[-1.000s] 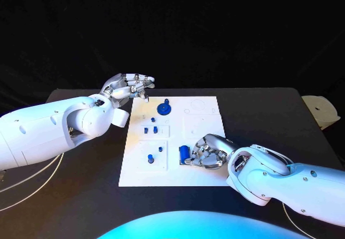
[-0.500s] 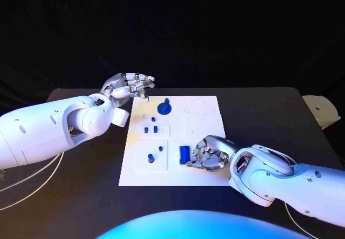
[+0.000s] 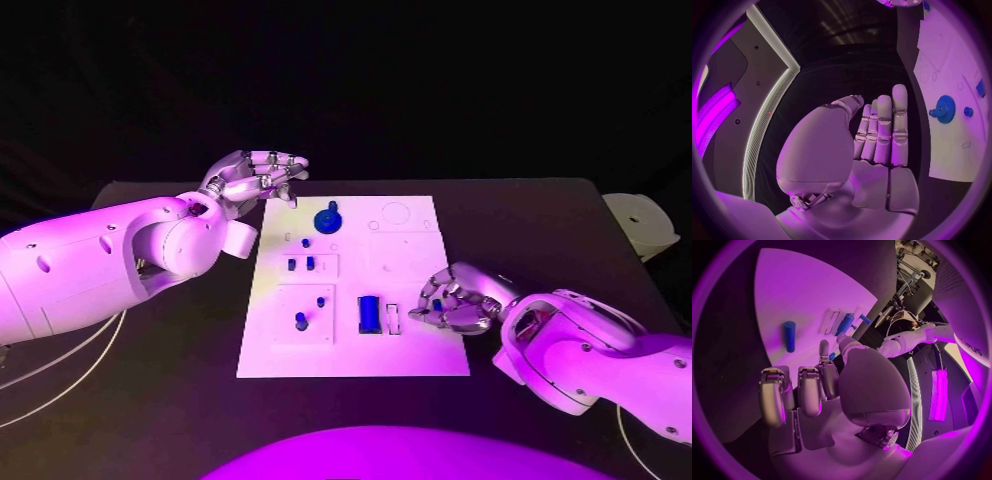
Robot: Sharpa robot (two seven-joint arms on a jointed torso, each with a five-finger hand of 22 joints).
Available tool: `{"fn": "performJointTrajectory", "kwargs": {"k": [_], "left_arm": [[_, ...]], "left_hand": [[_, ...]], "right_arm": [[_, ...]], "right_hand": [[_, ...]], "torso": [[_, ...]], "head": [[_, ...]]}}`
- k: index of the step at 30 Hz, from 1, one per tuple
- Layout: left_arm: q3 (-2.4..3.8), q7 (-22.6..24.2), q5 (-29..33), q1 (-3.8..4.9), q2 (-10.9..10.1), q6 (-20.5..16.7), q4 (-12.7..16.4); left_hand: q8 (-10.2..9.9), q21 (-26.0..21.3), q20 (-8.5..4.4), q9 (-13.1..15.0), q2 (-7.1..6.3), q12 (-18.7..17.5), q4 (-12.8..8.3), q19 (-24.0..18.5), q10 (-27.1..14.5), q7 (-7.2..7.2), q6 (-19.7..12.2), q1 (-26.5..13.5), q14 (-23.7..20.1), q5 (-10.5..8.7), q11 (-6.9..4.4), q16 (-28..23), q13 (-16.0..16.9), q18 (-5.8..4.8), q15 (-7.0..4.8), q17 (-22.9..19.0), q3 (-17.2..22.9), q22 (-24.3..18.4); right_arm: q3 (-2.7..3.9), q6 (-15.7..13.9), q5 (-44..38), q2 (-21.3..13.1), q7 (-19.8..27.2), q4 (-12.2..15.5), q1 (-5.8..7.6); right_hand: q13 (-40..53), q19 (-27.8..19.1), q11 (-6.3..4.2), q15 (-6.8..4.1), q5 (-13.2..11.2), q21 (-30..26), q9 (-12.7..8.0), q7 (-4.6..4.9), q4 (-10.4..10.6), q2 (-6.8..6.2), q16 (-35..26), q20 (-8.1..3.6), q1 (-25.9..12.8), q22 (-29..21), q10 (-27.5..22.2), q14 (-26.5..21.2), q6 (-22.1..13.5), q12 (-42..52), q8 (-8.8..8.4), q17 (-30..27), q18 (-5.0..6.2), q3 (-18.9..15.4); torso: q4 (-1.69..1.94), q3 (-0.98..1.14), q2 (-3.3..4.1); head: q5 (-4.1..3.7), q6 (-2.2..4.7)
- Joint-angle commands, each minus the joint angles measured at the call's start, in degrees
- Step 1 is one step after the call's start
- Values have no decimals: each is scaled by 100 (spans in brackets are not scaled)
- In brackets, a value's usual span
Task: Assemble the parts on the task board
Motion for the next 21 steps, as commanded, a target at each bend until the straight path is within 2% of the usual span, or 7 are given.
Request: {"fn": "performJointTrajectory", "kwargs": {"k": [1,4,11,14,21], "left_arm": [[2,66,26,5,7,86,21],[1,71,26,5,8,87,27],[-1,68,26,5,19,97,32],[-3,67,26,5,23,100,30],[-5,63,26,4,24,103,29]], "left_hand": [[28,-14,-11,6,29,24,-17,-35,-30,-8,-33,-20,-35,22,3,-18,10,35,16,-10,32,3],[28,-14,-11,6,29,24,-17,-35,-30,-8,-33,-20,-35,22,3,-18,10,35,16,-10,32,3],[31,-14,-11,6,27,27,-15,-36,-31,-7,-32,-31,-35,19,4,-17,10,34,17,-11,31,4],[31,-14,-11,6,27,27,-15,-36,-31,-7,-32,-31,-35,19,4,-17,10,34,17,-11,31,4],[31,-14,-11,6,27,27,-15,-36,-31,-7,-32,-31,-35,19,4,-17,10,34,17,-11,31,4]], "right_arm": [[0,-236,-166,-200,199,35,32],[-1,-175,-468,-337,113,22,29],[-6,-180,-1106,-504,-209,18,-51],[-7,-196,-1259,-506,-317,15,-75],[-12,-99,-1422,-384,-542,-65,-125]], "right_hand": [[578,546,42,29,24,-3,-10,7,10,-7,-9,46,44,1474,-13,441,-32,-25,-34,686,-56,27],[580,555,55,41,5,23,-23,20,21,-28,-4,57,29,1481,-11,444,-29,-22,-58,700,-61,14],[587,568,69,55,-18,59,-38,33,52,-50,-1,72,-10,1491,-5,446,-12,-13,-85,710,-69,-10],[584,571,71,59,-21,67,-41,33,65,-56,1,77,-26,1493,-5,447,3,-17,-89,715,-70,-20],[581,572,74,65,-47,69,-54,33,128,-90,-2,93,-149,1494,-1,445,64,-22,-111,706,-71,-99]], "torso": [[-15,-2,3],[-18,1,3],[-42,11,-7],[-27,1,-5],[-2,2,9]], "head": [[-61,30],[-90,54],[-146,57],[-167,62],[-173,60]]}}
